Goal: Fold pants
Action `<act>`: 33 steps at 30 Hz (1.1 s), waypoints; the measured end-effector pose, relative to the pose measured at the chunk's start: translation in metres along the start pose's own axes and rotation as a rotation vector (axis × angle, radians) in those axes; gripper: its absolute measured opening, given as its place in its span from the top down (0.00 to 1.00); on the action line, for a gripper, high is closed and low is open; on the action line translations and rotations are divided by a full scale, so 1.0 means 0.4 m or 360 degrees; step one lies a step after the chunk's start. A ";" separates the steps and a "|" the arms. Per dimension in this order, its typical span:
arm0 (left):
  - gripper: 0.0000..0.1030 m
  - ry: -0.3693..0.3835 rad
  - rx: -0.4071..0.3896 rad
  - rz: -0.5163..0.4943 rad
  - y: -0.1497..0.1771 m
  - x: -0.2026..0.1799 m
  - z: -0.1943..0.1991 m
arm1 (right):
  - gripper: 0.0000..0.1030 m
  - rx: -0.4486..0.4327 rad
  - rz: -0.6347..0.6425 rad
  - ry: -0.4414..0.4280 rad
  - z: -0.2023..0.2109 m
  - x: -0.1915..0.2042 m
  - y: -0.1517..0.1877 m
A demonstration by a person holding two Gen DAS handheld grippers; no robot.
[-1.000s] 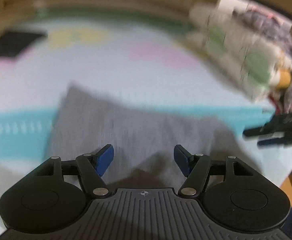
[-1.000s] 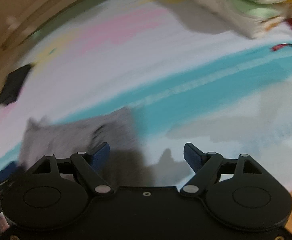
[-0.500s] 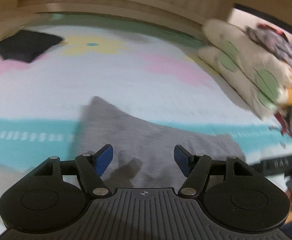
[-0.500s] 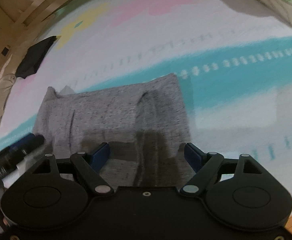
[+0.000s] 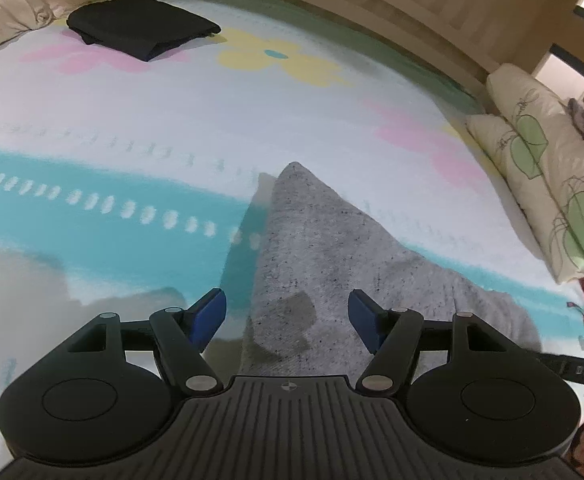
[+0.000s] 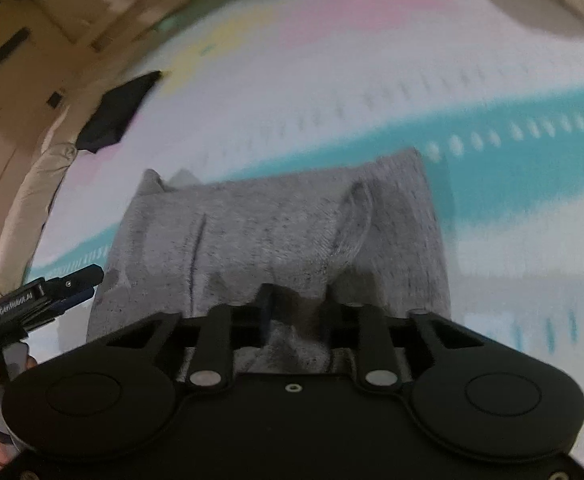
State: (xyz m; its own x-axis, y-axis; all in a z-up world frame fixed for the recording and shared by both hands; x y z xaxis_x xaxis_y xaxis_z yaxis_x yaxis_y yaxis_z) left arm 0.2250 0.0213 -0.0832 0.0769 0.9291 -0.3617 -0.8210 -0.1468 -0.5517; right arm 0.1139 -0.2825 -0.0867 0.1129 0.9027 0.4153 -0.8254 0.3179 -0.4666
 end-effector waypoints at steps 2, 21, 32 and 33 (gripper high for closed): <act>0.37 0.0001 -0.0023 0.0003 -0.003 0.005 0.013 | 0.77 -0.0099 0.0103 0.0058 0.026 0.036 -0.006; 0.35 -0.0082 0.0015 -0.0209 0.027 -0.045 0.015 | 0.54 -0.0093 0.0141 0.0532 0.051 -0.045 -0.017; 0.34 -0.0036 0.0007 -0.0396 -0.035 -0.168 -0.084 | 0.22 -0.0668 0.0255 0.0587 0.077 0.042 -0.045; 0.34 -0.0037 0.0029 -0.0371 -0.040 -0.164 -0.105 | 0.22 -0.0684 0.0276 0.0550 0.062 0.047 -0.040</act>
State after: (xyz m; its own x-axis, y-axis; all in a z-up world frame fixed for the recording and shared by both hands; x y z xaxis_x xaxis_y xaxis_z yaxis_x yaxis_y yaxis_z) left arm 0.2569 -0.0514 -0.0824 0.2527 0.9449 -0.2084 -0.7927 0.0787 -0.6045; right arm 0.1154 -0.2778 -0.0519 0.2300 0.9714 0.0589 -0.5570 0.1810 -0.8105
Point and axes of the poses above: each gripper's, at about its wrist camera, not at the fingertips, and z roughly against the way its jaws point, x to its left, y to its underside, the point moved 4 cm from there along -z, roughly the way its jaws point, and after that the axes turned 4 degrees about z, right-handed, at the moved point
